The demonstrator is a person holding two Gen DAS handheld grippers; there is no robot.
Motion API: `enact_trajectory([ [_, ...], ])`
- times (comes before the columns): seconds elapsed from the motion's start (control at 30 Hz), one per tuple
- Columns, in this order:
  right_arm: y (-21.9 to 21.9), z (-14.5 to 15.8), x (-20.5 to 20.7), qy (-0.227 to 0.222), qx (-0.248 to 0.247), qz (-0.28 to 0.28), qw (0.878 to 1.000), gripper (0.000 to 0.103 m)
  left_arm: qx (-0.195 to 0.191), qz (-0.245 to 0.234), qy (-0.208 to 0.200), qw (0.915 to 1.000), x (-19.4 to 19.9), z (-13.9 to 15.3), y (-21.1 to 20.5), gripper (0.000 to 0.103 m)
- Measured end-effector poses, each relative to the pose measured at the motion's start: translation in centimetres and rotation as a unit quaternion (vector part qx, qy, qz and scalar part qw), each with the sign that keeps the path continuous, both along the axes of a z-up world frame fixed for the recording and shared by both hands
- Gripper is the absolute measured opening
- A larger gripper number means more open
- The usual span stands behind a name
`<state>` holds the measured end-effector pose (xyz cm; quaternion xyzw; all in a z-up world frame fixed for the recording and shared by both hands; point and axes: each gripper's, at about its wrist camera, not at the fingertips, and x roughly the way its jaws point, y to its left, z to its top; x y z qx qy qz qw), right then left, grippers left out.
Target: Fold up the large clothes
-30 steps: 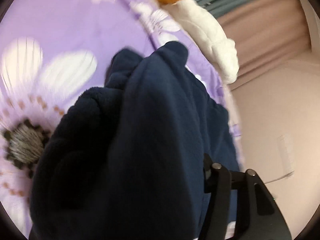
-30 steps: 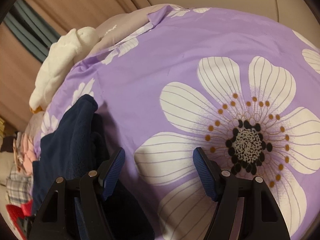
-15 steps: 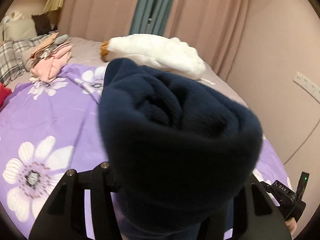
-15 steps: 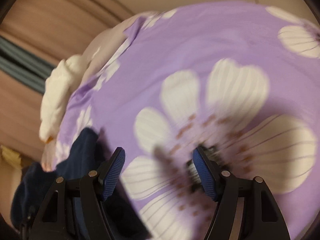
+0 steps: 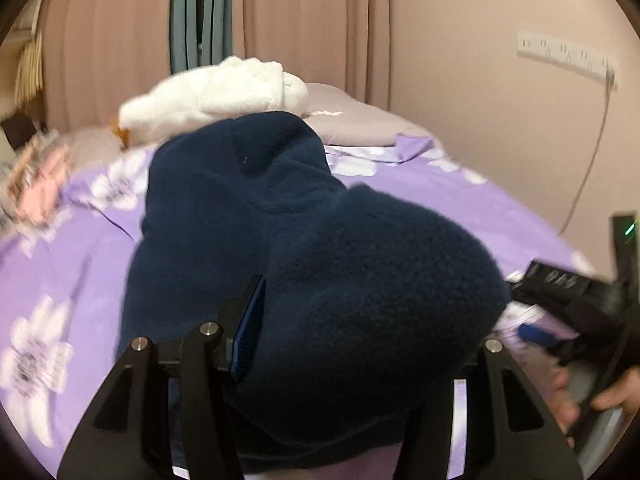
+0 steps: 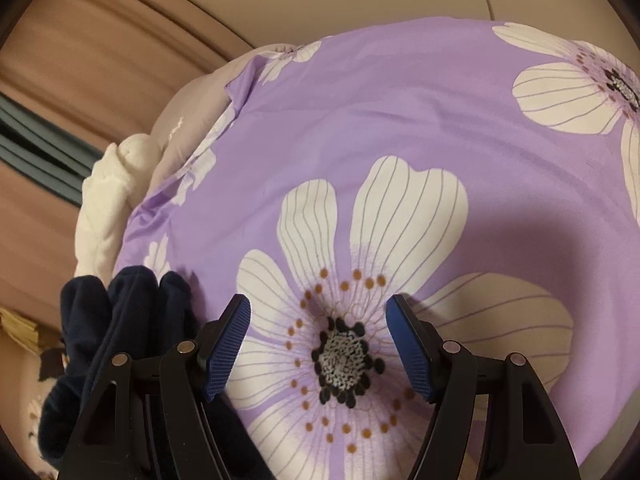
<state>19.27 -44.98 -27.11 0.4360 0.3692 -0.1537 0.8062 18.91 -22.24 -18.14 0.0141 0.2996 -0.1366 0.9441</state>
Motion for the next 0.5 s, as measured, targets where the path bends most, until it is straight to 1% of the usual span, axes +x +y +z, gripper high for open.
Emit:
enact_trajectory([
  [0.03, 0.0, 0.1, -0.1, -0.003, -0.002, 0.001, 1.0, 0.071, -0.01, -0.007, 0.006, 0.9999, 0.2, 0.2, 0.2, 0.051],
  [0.17, -0.3, -0.1, -0.1, 0.003, -0.009, -0.003, 1.0, 0.071, -0.014, -0.006, 0.01, 0.9998, -0.6, -0.1, -0.6, 0.051],
  [0.27, -0.2, -0.4, 0.1, 0.008, -0.005, -0.002, 1.0, 0.071, -0.035, -0.021, 0.023, 0.9989, -1.4, -0.8, -0.5, 0.051],
  [0.33, 0.0, -0.3, 0.3, 0.007, -0.009, 0.003, 1.0, 0.071, -0.04, -0.031, 0.025, 0.9984, -1.8, -0.8, -0.4, 0.051],
  [0.5, 0.9, -0.3, 0.6, 0.012, -0.024, 0.015, 1.0, 0.071, -0.069, -0.032, 0.047, 0.9959, -1.9, -0.7, -0.3, 0.049],
])
